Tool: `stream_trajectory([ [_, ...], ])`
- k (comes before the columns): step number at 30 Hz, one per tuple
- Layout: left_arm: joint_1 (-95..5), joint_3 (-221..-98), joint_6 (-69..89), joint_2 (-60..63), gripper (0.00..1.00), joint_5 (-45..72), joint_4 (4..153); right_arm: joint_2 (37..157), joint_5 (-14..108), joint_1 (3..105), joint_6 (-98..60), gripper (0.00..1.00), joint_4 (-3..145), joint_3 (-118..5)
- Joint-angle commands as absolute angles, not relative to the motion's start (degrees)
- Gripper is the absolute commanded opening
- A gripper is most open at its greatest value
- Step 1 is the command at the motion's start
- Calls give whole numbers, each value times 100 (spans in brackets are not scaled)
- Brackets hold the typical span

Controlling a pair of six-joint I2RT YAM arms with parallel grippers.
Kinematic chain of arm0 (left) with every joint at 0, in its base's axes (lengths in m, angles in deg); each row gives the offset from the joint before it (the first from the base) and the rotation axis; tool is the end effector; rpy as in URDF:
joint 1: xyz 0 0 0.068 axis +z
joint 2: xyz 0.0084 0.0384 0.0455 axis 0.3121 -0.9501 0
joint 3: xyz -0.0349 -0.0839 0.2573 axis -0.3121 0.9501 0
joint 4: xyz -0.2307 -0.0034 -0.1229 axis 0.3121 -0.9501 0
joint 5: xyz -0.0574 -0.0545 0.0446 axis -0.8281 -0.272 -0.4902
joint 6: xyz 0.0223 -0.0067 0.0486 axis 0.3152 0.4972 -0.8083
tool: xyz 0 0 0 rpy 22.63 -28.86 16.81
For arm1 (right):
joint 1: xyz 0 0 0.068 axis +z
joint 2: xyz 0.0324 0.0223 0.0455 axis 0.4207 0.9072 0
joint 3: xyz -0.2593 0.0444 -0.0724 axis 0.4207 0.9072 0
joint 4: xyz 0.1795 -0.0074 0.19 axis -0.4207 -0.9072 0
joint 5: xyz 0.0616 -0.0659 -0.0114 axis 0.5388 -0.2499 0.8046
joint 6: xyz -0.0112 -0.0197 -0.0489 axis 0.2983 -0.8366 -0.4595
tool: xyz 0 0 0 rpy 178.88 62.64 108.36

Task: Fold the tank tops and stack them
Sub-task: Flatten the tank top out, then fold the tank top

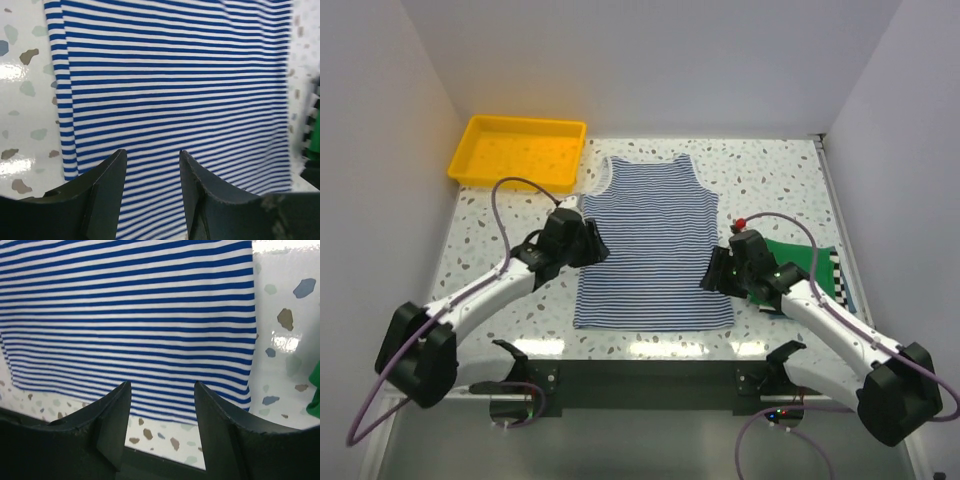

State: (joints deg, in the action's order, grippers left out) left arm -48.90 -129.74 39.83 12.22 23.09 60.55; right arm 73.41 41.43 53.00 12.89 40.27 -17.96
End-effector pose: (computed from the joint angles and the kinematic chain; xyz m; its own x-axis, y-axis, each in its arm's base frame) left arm 0.2091 -0.1235 0.2459 -0.7271 -0.3330 -0.6004 0.0254 0.8609 -0.5082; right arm 0.1730 0.0939 0.2213 -0.8468 0.2533 -0.4677 0.0463 0.9111 0.4096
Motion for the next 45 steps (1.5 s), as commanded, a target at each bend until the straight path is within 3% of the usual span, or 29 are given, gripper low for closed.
stream_trajectory([
  [1, -4702, -13118, 3808, 297, 50, 2751, 6951, 7550, 3579, 5362, 1646, 56, 4604, -1441],
  [5, -4561, -13153, 3860, -532, 44, 2697, 7270, 7683, 3500, 5362, 1822, 55, 4868, -1053],
  [12, -4569, -12170, 4396, -490, 39, 2917, 7516, 7551, 3324, 5362, 1804, 56, 4754, -613],
  [19, -4631, -11019, 5055, -34, 35, 2829, 7903, 7252, 3403, 5362, 1919, 58, 4403, -507],
  [27, -4964, -10490, 5635, 1081, 32, 2469, 7209, 6261, 3570, 5362, 1805, 62, 2999, -1157],
  [32, -5079, -10770, 5619, 1672, 38, 2582, 6472, 6284, 4035, 5467, 1532, 62, 2794, -1842],
  [36, -4764, -11744, 4892, 1840, 48, 2996, 5935, 6986, 3476, 6791, 2023, 60, 3311, -2237],
  [40, -3456, -12414, 4196, 1305, 49, 2627, 5995, 8146, 2490, 8679, 2629, 55, 3690, -2975],
  [45, -2962, -13223, 3922, 13, 49, 2592, 6258, 10360, 1857, 9896, 2692, 50, 3875, -4554],
])
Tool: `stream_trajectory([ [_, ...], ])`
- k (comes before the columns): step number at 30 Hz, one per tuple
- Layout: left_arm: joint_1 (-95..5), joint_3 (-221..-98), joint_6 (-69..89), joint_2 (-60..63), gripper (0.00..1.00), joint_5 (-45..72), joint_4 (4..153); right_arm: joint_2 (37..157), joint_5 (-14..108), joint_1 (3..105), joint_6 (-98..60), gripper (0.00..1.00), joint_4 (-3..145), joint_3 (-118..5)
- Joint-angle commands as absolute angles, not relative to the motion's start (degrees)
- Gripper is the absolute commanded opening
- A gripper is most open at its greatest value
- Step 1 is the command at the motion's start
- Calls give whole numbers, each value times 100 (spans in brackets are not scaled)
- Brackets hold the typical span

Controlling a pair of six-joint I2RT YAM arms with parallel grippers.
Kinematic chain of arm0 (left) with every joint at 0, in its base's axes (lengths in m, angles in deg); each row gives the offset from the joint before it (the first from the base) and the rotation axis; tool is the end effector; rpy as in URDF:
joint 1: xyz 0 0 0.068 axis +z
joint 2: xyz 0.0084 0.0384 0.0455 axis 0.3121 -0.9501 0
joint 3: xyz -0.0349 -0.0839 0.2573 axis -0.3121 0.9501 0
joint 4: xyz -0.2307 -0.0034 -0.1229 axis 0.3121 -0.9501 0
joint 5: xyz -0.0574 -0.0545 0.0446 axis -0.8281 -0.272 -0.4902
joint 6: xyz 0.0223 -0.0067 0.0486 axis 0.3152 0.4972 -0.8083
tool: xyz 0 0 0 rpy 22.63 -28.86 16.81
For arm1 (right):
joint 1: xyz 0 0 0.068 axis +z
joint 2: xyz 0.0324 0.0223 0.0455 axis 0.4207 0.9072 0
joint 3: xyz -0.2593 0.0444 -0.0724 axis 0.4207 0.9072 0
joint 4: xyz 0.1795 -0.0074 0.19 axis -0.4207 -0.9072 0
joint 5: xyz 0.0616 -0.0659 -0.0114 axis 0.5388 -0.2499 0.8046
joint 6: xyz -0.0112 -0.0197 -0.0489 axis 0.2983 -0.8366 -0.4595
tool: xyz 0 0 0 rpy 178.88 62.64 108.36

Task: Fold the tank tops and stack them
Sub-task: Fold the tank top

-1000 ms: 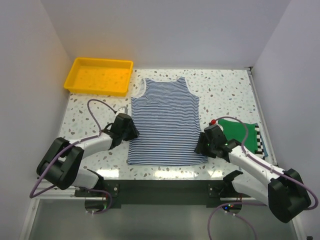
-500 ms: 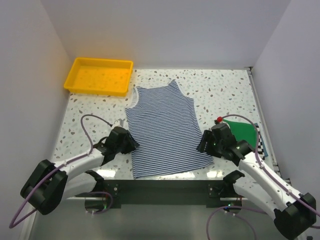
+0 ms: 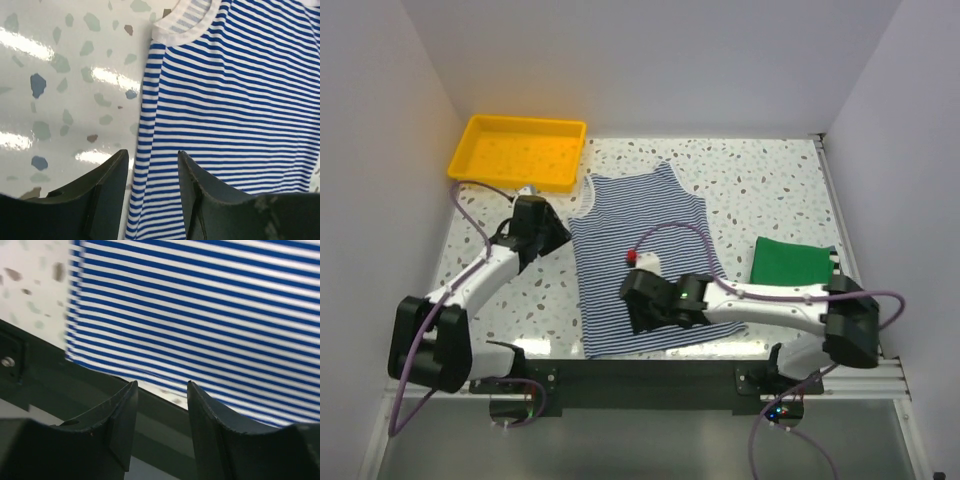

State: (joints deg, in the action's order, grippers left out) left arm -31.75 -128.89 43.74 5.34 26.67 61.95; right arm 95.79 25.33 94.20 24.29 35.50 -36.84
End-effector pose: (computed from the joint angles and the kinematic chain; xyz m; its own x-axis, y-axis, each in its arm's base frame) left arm 0.2502 -0.0574 0.2155 -0.6063 -0.5791 -0.5449 -0.3569 0.8106 -0.4643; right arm 0.1057 0.2556 0.2353 -0.8586 -0.1719 -0.4829 -0.3231 0.9129 0.2495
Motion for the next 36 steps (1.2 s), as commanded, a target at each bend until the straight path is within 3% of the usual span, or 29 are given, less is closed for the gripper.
stream_trajectory([
  [1, -2883, -13293, 3913, -128, 49, 2514, 6320, 10642, 1821, 10150, 2631, 47, 3867, -4776],
  [5, -2575, -13531, 3878, -594, 47, 2223, 6496, 11994, 1707, 10609, 2464, 43, 3675, -5970],
  [11, -2425, -13662, 3984, -595, 47, 2029, 6532, 12744, 1531, 10996, 2305, 42, 3322, -6887],
  [20, -2416, -13742, 4027, -516, 46, 1889, 6541, 13474, 1575, 11137, 2279, 33, 3138, -7283],
  [27, -2416, -13646, 4072, -516, 46, 1722, 6725, 13764, 1584, 11137, 2288, 33, 3041, -7336],
  [32, -2416, -13444, 4124, -577, 46, 1625, 7014, 13372, 1479, 11128, 2244, 7, 2926, -7144],
  [36, -2425, -13083, 4168, -569, 47, 1335, 7516, 12406, 1643, 10970, 2060, 0, 3320, -6485],
])
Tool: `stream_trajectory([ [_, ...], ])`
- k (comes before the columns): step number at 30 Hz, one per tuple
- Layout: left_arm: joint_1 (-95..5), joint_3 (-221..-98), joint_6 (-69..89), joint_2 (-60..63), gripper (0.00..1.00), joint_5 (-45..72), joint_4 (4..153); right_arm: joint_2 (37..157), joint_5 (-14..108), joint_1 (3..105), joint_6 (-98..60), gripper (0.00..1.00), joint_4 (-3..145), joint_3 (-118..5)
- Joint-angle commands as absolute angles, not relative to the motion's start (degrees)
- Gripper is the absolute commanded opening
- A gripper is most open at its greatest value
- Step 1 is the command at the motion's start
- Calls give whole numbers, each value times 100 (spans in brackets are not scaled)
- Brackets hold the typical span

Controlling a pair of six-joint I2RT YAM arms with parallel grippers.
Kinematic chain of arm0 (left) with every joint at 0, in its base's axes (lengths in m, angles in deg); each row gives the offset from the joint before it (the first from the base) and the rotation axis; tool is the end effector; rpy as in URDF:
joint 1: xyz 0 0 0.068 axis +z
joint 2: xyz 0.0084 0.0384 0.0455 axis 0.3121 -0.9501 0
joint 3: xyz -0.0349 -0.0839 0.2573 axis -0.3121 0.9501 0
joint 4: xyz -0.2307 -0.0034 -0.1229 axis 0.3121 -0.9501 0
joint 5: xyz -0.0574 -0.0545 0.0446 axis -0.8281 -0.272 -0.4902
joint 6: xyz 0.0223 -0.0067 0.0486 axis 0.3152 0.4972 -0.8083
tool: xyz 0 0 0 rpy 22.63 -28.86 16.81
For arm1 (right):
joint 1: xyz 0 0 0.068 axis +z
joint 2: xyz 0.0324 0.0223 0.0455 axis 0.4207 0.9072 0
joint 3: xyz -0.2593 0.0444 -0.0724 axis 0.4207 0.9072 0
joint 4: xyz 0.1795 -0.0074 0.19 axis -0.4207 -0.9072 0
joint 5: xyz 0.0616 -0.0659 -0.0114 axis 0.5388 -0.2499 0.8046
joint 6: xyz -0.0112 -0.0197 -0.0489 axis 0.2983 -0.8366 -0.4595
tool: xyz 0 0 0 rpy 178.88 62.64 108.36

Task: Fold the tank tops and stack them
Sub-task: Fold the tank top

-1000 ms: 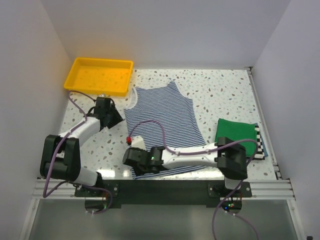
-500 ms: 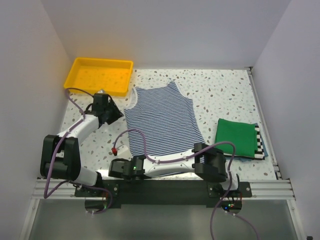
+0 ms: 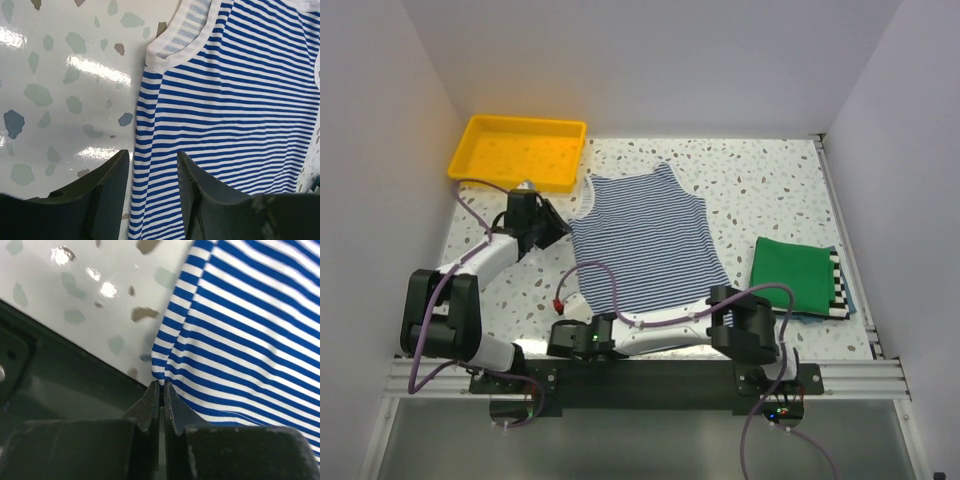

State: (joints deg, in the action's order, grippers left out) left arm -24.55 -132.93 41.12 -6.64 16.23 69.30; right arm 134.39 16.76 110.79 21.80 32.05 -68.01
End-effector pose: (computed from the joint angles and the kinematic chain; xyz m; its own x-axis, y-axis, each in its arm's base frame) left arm 0.2952 -0.0366 0.1938 -0.6410 -0.6038 -0.4738 -0.3413 0.7772 -0.5287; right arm 0.0437 0.4197 0.1687 -0.7174 -0.4956 -0.4895 -0.5674 0.8235 -0.0022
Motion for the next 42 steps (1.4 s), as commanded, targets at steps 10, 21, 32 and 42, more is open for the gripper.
stream_trajectory([
  [10, -2434, -12793, 4213, -1015, 54, 1344, 8411, 11444, 2488, 10697, 1787, 0, 3717, -5666],
  [21, -2477, -13267, 4247, -2098, 42, 1668, 8536, 11181, 2638, 10706, 1980, 0, 3700, -5456],
  [32, -2495, -13495, 4098, -2010, 0, 2179, 7904, 10917, 2981, 10820, 2138, 0, 4077, -4911],
  [42, -2460, -14101, 3765, -1334, 0, 3654, 6691, 12024, 3587, 11198, 1875, 0, 4393, -5999],
])
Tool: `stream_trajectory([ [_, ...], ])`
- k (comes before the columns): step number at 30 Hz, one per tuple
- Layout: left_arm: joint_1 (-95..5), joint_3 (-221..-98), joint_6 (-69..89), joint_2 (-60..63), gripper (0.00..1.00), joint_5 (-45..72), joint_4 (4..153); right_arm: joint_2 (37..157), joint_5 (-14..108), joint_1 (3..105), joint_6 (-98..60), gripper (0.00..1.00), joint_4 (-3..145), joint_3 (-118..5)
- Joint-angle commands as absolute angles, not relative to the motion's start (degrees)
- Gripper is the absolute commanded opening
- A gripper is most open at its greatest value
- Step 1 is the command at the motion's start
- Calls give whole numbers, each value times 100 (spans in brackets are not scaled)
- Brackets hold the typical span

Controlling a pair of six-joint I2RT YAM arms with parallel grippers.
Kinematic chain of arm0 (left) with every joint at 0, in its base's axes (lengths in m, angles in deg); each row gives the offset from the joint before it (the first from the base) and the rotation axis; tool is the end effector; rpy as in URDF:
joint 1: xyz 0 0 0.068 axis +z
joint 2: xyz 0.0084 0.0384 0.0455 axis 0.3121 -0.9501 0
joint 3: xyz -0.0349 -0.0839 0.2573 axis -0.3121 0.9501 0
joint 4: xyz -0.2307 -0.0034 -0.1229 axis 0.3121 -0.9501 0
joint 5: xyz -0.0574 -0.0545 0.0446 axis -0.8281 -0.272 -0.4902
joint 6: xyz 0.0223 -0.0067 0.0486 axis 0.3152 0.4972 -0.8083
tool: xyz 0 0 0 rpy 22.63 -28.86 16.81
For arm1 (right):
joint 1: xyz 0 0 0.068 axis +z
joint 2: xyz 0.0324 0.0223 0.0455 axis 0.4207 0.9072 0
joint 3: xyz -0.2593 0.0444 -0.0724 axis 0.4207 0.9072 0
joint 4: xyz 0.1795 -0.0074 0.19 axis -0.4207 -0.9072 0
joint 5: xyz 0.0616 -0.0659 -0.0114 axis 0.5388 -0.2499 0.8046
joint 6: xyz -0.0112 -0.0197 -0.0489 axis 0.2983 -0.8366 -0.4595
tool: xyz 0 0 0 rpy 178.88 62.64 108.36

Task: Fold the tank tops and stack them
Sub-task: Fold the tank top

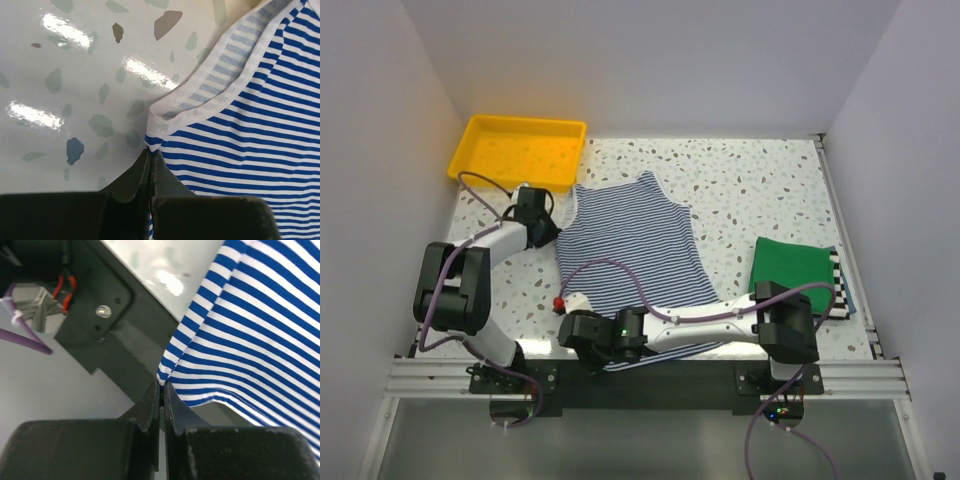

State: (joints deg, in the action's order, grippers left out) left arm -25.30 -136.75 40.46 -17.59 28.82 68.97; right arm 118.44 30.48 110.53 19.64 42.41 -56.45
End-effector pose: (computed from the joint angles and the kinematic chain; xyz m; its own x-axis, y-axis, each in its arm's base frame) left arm 0.3203 -0.0358 0.1576 -0.6213 -0.5888 -0.5170 -0.4865 0.8071 -0.3346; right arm 0.0346 0.3825 0.2234 -0.7397 -0.4677 -0.4838 -0.6440 0.7004 0.3077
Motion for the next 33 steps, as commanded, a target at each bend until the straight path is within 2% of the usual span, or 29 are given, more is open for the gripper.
stream_trajectory([
  [1, -2469, -14163, 3747, -1307, 0, 3681, 6620, 12094, 3622, 11189, 1875, 0, 4394, -6044],
  [7, -2547, -14550, 3545, -1157, 0, 3471, 6506, 11779, 3254, 11050, 1927, 0, 4253, -6010],
  [12, -3004, -15137, 3527, -1586, 0, 3426, 6400, 10744, 3070, 10759, 2226, 0, 4473, -4887],
  [19, -3952, -16018, 3641, -2633, 0, 3488, 6277, 9890, 2709, 10671, 2902, 0, 4639, -3611],
  [27, -4648, -16563, 3658, -3319, 0, 3620, 6233, 9362, 2401, 10679, 3623, 0, 5219, -2381],
  [33, -4894, -16616, 3641, -3416, 0, 3717, 6215, 9352, 2322, 10671, 3861, 0, 5430, -2072],
])
